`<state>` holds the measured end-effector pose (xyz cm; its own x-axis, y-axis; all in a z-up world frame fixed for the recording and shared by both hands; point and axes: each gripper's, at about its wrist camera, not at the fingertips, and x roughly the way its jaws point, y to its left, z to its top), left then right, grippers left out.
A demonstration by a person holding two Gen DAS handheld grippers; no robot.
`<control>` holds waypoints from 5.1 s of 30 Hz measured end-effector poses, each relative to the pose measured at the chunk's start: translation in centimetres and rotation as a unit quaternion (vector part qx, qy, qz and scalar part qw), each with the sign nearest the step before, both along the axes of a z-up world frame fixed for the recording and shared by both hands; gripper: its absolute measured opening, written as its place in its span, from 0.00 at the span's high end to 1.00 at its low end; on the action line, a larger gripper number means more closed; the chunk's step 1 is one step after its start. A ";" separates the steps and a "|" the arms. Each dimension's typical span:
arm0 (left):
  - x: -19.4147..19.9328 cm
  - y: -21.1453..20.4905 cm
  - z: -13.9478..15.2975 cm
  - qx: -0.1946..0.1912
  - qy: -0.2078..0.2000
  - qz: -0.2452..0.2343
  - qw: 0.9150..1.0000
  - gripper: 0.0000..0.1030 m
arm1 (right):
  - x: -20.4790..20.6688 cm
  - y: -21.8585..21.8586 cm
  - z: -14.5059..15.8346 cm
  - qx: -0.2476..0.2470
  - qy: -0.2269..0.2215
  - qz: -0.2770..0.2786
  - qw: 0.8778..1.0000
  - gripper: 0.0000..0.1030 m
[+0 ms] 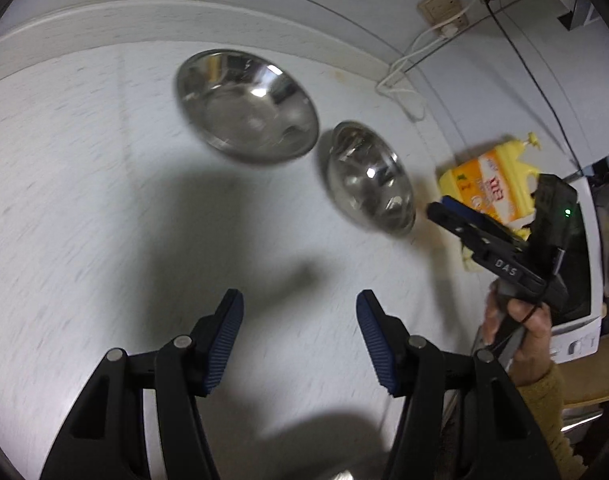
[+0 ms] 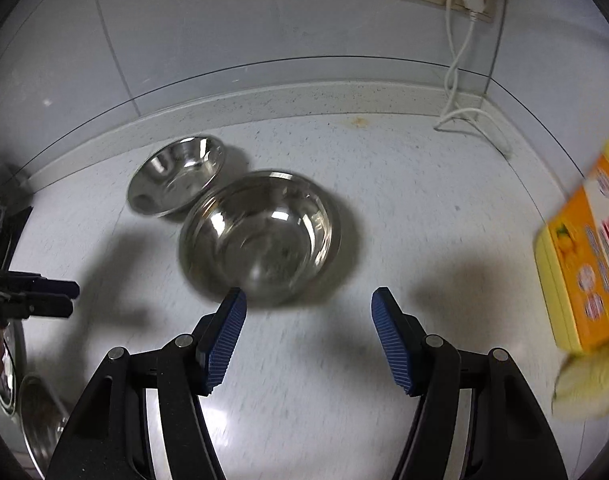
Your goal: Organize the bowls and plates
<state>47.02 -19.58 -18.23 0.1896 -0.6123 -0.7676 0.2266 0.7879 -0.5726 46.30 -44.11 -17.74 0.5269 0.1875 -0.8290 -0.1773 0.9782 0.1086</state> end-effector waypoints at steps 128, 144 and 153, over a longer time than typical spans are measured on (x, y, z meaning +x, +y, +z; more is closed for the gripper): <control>-15.0 9.6 5.7 0.118 -0.069 0.073 0.988 0.59 | -17.2 9.2 1.2 -0.058 0.029 0.094 0.993 0.57; 1.5 9.5 3.0 0.045 -0.068 0.091 0.993 0.58 | -2.1 8.4 -1.9 -0.085 -0.008 0.073 0.994 0.57; 7.3 9.1 0.5 -0.044 -0.053 0.118 0.991 0.56 | 4.2 9.2 -2.3 -0.005 -0.035 0.039 0.999 0.54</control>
<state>54.30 -10.53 -17.76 0.4121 -0.6047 -0.6815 0.1050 0.7745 -0.6238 50.46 -34.88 -20.04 0.5674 0.2221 -0.7929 -0.2593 0.9621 0.0839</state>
